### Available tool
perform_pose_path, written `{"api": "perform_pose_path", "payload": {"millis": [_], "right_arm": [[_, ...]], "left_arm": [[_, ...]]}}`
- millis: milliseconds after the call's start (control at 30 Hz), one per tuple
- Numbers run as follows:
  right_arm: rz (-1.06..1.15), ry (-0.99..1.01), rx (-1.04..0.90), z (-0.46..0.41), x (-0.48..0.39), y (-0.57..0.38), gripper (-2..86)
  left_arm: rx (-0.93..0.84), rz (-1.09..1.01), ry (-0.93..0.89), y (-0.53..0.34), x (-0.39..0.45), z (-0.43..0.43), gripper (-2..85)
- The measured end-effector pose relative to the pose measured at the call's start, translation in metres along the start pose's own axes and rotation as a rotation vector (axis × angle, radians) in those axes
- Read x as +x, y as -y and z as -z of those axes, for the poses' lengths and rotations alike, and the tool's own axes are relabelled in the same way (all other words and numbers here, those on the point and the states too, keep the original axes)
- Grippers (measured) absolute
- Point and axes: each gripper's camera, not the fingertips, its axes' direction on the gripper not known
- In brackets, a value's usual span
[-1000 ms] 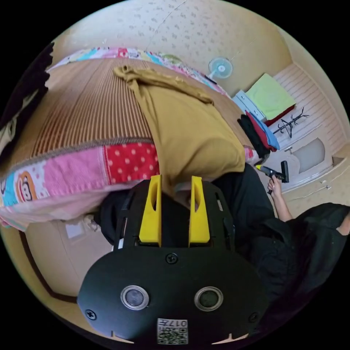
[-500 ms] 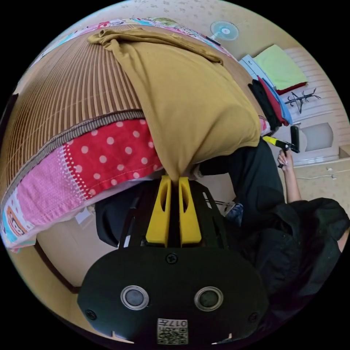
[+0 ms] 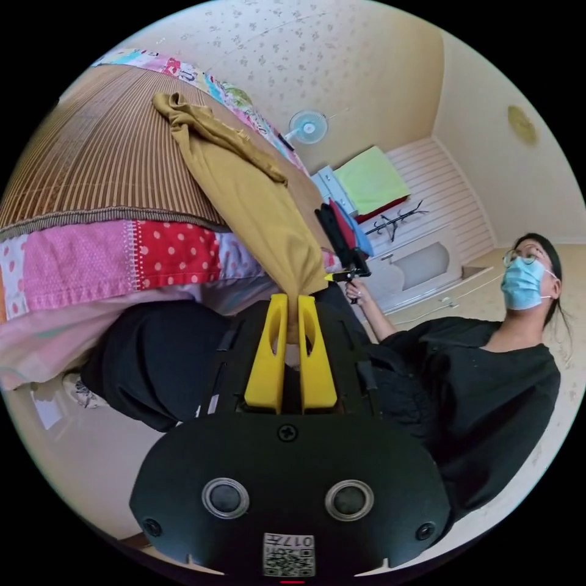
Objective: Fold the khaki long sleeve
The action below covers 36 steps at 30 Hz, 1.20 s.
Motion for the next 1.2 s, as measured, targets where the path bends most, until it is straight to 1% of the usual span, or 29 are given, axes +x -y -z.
{"api": "perform_pose_path", "payload": {"millis": [67, 100, 167, 233, 333, 400, 467, 533, 567, 733, 800, 933, 967, 1067, 1133, 1200], "right_arm": [[0.046, 0.199, 0.088, 0.033, -0.008, -0.022, 3.2], [0.062, 0.250, 0.123, 0.043, -0.011, -0.030, 3.1], [0.123, 0.411, 0.257, 0.083, -0.024, -0.064, 2.9], [0.178, 0.481, 0.332, 0.105, -0.041, -0.089, 2.9], [0.261, 0.569, 0.437, 0.130, -0.075, -0.118, 2.9], [0.268, 0.585, 0.513, 0.139, -0.088, -0.123, 2.8], [0.189, 0.517, 0.575, 0.142, -0.083, -0.109, 2.7], [0.110, 0.416, 0.578, 0.137, -0.072, -0.082, 2.6], [0.070, 0.403, 0.579, 0.133, -0.061, -0.060, 2.6], [-0.004, 0.470, 0.681, 0.120, -0.029, 0.035, 2.6], [-0.053, 0.457, 0.709, 0.113, -0.023, 0.074, 2.8], [-0.180, 0.233, 0.759, 0.084, -0.006, 0.164, 4.0], [-0.193, 0.176, 0.768, 0.070, 0.003, 0.185, 4.6], [-0.205, 0.088, 0.830, 0.041, 0.015, 0.204, 6.5], [-0.125, 0.032, 0.883, 0.030, 0.009, 0.200, 7.0], [-0.047, -0.055, 0.864, 0.014, 0.003, 0.201, 7.3]], "left_arm": [[0.032, 0.000, -0.054, -0.001, 0.005, 0.012, 3.5], [0.052, -0.005, -0.093, -0.003, 0.009, 0.020, 3.4], [0.081, -0.023, -0.167, -0.008, 0.018, 0.032, 3.2], [0.143, -0.062, -0.288, -0.018, 0.036, 0.049, 3.1], [0.296, -0.156, -0.376, -0.031, 0.073, 0.073, 2.8], [0.360, -0.182, -0.380, -0.031, 0.087, 0.081, 2.7], [0.393, -0.149, -0.335, -0.024, 0.089, 0.079, 2.7], [0.414, -0.068, -0.214, -0.006, 0.076, 0.067, 2.7], [0.424, -0.042, -0.196, 0.000, 0.069, 0.063, 2.6], [0.606, 0.134, -0.265, 0.067, 0.010, 0.037, 2.6], [0.635, 0.178, -0.235, 0.100, -0.005, 0.028, 2.6], [0.626, 0.303, -0.090, 0.181, -0.054, -0.005, 3.9], [0.625, 0.309, -0.083, 0.189, -0.062, -0.011, 4.2], [0.640, 0.315, -0.018, 0.209, -0.082, -0.035, 10.4], [0.690, 0.242, 0.053, 0.205, -0.071, -0.038, 13.6], [0.721, 0.177, 0.136, 0.199, -0.058, -0.037, 13.9]]}}
